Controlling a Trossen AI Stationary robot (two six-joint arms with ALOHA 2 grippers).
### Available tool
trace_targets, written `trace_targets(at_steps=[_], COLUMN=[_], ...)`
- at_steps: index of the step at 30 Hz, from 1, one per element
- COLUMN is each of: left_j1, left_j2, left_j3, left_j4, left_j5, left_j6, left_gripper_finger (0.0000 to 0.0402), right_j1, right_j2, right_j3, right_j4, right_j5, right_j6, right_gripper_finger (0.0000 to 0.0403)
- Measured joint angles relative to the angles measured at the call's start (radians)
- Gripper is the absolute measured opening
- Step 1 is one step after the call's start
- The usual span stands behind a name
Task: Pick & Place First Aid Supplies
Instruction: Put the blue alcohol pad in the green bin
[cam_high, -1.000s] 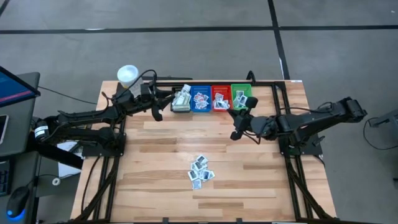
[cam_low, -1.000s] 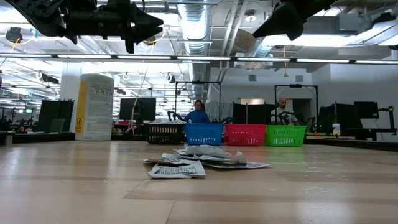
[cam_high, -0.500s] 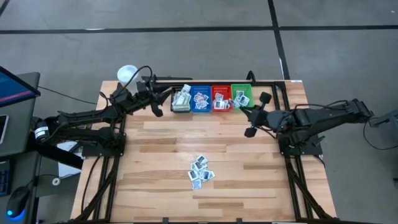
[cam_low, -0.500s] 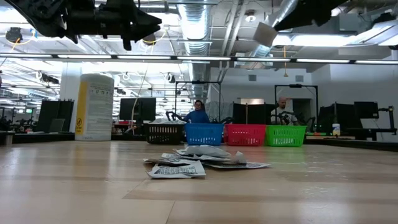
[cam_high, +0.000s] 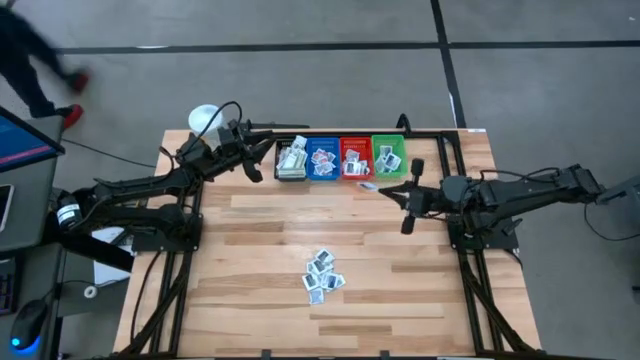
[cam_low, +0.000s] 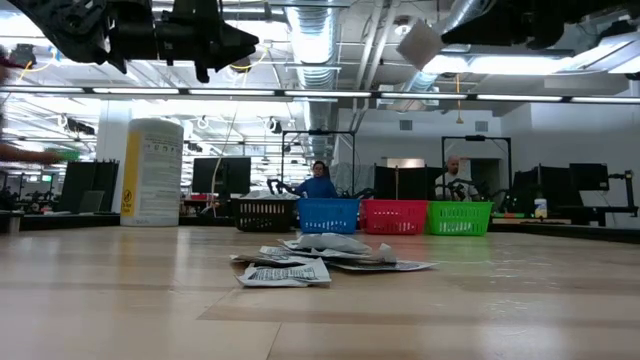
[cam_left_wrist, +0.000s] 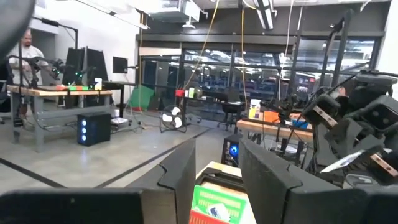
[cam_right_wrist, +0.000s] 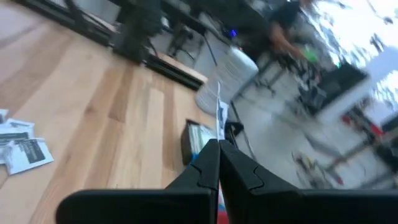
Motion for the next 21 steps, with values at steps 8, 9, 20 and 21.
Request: trace_targets(at_steps=[8,9,20,21], left_j1=[0.0,0.003,0.019,0.019], left_j2=[0.032,0.035,0.064,0.064], left_j3=[0.0,0.0,0.0,0.0], left_j4=[0.007,0.005,0.013,0.013], left_j5=[-0.003,-0.01,-0.015,-0.015], left_j6=[-0.005,-0.008,-0.041,-0.04], left_gripper_finger=[0.0122,0.0122,0.0122,0.0122], right_j1=[-0.012,-0.02,-0.161,-0.161], right_j2=[0.147,0.176,0.428,0.437], right_j3=[0.093,0.114,0.282,0.29], right_j4=[0.009,-0.001,-0.063,-0.064], right_j5=[0.162,0.232,0.474,0.461], right_j6=[-0.34,-0.4,-0.739,-0.739], right_gripper_finger=[0.0,0.0,0.0,0.0])
